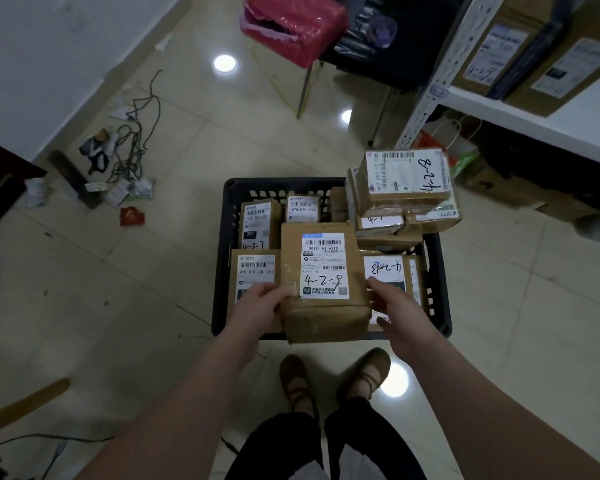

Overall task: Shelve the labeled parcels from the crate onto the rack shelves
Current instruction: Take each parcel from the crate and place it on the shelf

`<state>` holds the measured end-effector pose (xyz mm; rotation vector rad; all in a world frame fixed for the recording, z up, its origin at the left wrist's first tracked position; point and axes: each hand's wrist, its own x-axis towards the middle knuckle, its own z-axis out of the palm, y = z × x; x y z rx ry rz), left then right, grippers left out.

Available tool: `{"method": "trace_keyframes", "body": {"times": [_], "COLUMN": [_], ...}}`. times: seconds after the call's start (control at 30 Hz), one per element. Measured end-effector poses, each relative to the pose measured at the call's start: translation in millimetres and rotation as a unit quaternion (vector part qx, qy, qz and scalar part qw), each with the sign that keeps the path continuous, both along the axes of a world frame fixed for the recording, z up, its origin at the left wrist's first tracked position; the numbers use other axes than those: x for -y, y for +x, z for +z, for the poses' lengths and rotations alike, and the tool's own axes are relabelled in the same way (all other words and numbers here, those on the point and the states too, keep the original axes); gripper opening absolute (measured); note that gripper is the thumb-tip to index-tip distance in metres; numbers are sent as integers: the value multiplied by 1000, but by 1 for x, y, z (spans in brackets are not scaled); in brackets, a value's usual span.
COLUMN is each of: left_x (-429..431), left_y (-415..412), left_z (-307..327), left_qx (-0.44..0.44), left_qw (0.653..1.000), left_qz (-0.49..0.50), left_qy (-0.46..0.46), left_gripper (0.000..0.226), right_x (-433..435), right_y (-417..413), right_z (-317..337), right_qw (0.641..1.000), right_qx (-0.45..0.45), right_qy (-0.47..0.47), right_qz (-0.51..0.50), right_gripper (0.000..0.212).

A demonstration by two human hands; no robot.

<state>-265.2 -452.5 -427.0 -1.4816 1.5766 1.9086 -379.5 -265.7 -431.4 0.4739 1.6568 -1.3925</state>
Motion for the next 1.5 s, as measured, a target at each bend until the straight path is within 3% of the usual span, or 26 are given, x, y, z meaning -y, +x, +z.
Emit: {"method": "trace_keyframes", "body": {"times": [0.1, 0.2, 0.27, 0.33, 0.37, 0.43, 0.5, 0.57, 0.67, 0.73, 1.03, 1.23, 1.37, 1.5], "left_x": [0, 1, 6, 11, 14, 20, 23, 23, 16, 12, -23, -47, -75, -120], "left_y": [4, 7, 7, 8, 8, 10, 11, 13, 11, 8, -16, -30, -45, -64], "left_z": [18, 41, 57, 73, 80, 95, 109, 123, 143, 154, 188, 206, 214, 220], "left_qx": [-29, -62, -98, -132, -150, -183, -211, -231, -236, -221, -232, -239, -229, -234], "left_qw": [998, 990, 979, 973, 970, 963, 958, 955, 955, 957, 960, 960, 962, 960], "left_qz": [55, 114, 144, 136, 130, 120, 93, 49, -18, -41, -80, -106, -107, -125], "left_qy": [13, 57, 103, 133, 143, 157, 169, 178, 181, 181, 138, 101, 99, 90], "left_gripper": [26, 24, 20, 17, 22, 54, 83, 87, 74, 63, 55, 60, 44, 49], "right_x": [4, 8, 11, 12, 13, 14, 15, 16, 14, 11, -26, -49, -79, -127], "right_y": [1, 5, 10, 12, 12, 10, 7, 5, 2, 1, -2, -10, -18, -30], "right_z": [16, 30, 43, 56, 64, 77, 90, 103, 117, 122, 151, 161, 168, 181], "right_qw": [997, 992, 986, 980, 977, 967, 957, 949, 948, 947, 960, 958, 957, 971], "right_qx": [39, 62, 65, 46, 37, 30, 17, -5, -39, -57, -70, -81, -86, -83], "right_qy": [-50, -108, -151, -191, -209, -253, -289, -315, -317, -317, -269, -275, -277, -225], "right_qz": [-50, -29, -15, -15, -13, -10, -11, -11, -12, -10, 27, 7, -12, 16], "right_gripper": [31, 40, 36, 51, 64, 89, 99, 87, 68, 75, 105, 90, 81, 75]}}
